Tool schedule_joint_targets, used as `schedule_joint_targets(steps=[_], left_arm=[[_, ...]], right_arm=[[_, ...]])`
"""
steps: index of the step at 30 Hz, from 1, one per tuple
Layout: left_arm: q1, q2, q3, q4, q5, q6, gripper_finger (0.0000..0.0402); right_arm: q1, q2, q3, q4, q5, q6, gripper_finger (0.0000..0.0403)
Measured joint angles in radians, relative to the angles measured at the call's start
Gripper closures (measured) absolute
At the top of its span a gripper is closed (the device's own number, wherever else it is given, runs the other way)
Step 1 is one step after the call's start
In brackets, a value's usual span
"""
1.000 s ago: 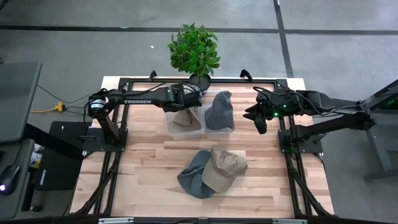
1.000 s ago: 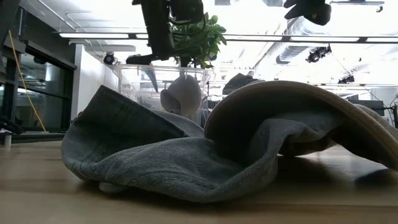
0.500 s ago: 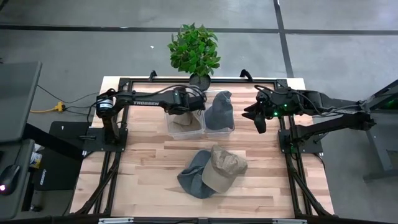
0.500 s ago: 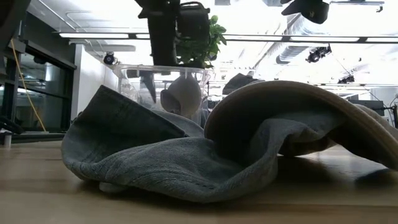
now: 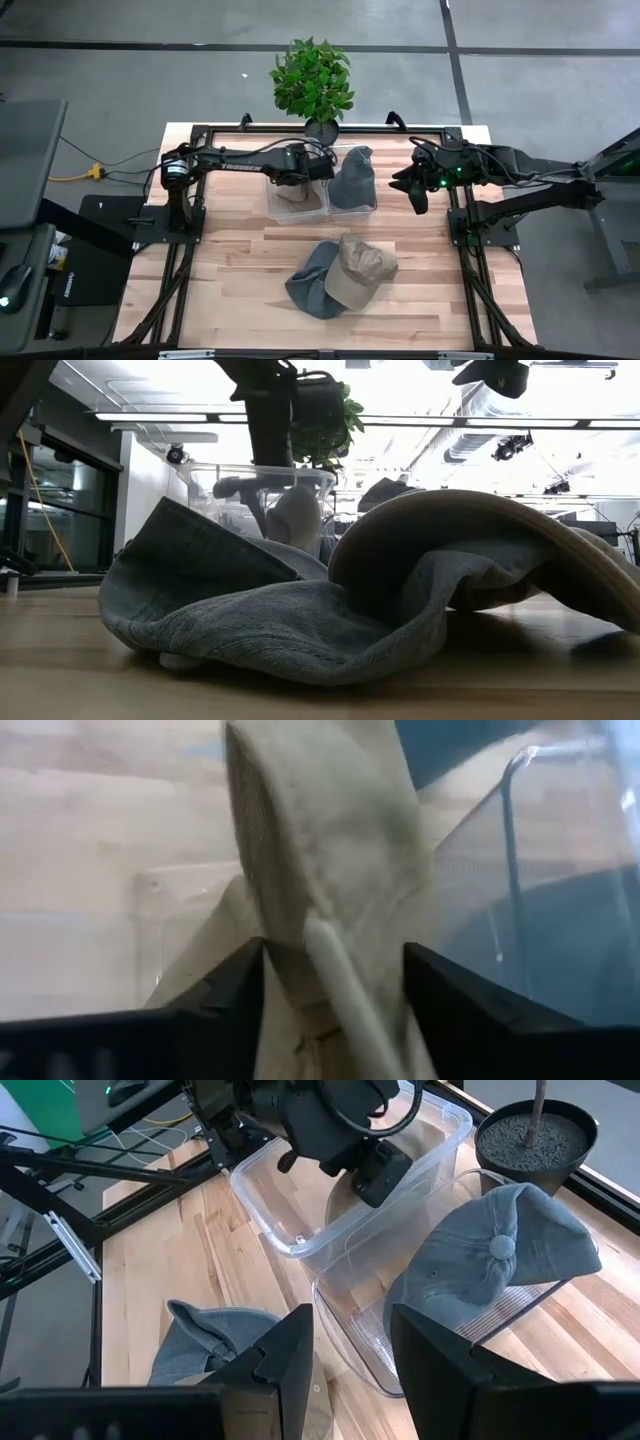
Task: Pick & Place hat
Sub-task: Put the left brown cap into the left transparent bin
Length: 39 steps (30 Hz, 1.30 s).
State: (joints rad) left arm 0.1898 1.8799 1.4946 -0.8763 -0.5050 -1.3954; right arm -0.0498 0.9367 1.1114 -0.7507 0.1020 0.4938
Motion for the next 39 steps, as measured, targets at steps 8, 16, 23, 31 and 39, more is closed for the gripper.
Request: schedule_joint_targets(steps=[8, 16, 23, 31, 39], left_arm=[[0.0, -0.025, -0.001, -0.001, 0.026, 0.061, 0.038], [-0.001, -0.038, 0.077, -0.112, 0.015, 0.129, 0.0397], [-0.002, -0.039, 0.126, -0.194, 0.026, 0.145, 0.04], [-0.002, -0.001, 0.125, -0.228, 0.063, 0.162, 0.0401], [-0.002, 0.02, 0.125, -0.228, 0.09, 0.174, 0.0401]], right_arm=[[0.0, 0.0, 0.0, 0.0, 0.008, 0.0, 0.0272], [0.0, 0.0, 0.0, 0.0, 0.008, 0.002, 0.0272], [0.0, 0.0, 0.0, 0.0, 0.008, 0.003, 0.0272], [0.0, 0.0, 0.0, 0.0, 0.008, 0.002, 0.0272], [0.0, 0.0, 0.0, 0.001, 0.001, 0.001, 0.0272]])
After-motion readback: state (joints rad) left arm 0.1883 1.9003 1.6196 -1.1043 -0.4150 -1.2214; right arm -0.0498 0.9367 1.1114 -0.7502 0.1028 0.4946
